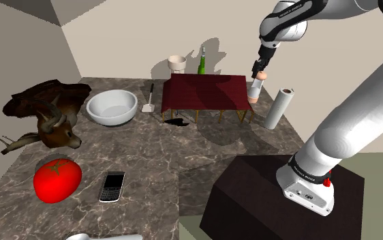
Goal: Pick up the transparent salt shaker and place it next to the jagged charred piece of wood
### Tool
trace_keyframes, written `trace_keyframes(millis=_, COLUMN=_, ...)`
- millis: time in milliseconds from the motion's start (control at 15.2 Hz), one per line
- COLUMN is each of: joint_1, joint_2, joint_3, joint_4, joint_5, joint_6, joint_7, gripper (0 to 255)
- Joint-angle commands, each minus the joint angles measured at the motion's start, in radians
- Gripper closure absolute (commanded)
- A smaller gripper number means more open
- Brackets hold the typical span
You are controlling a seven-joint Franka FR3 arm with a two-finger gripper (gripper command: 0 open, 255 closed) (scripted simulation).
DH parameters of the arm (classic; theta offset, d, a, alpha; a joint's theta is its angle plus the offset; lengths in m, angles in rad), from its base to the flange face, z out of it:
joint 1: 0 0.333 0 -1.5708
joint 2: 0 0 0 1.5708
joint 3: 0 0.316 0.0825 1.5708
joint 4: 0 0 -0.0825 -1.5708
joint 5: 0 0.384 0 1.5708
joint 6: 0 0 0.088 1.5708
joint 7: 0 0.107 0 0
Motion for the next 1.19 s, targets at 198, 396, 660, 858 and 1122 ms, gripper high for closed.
trace_keyframes(millis=198, joint_1=0.0, joint_2=0.0, joint_3=0.0, joint_4=0.0, joint_5=0.0, joint_6=0.0, joint_7=0.0, gripper=255)
trace_keyframes(millis=396, joint_1=-0.001, joint_2=-0.014, joint_3=0.002, joint_4=0.014, joint_5=-0.008, joint_6=-0.028, joint_7=0.006, gripper=255)
trace_keyframes(millis=660, joint_1=-0.001, joint_2=-0.041, joint_3=0.008, joint_4=0.045, joint_5=-0.021, joint_6=-0.083, joint_7=0.017, gripper=255)
trace_keyframes(millis=858, joint_1=-0.002, joint_2=-0.058, joint_3=0.012, joint_4=0.071, joint_5=-0.029, joint_6=-0.124, joint_7=0.023, gripper=255)
trace_keyframes(millis=1122, joint_1=-0.001, joint_2=-0.077, joint_3=0.018, joint_4=0.108, joint_5=-0.036, joint_6=-0.179, joint_7=0.031, gripper=255)
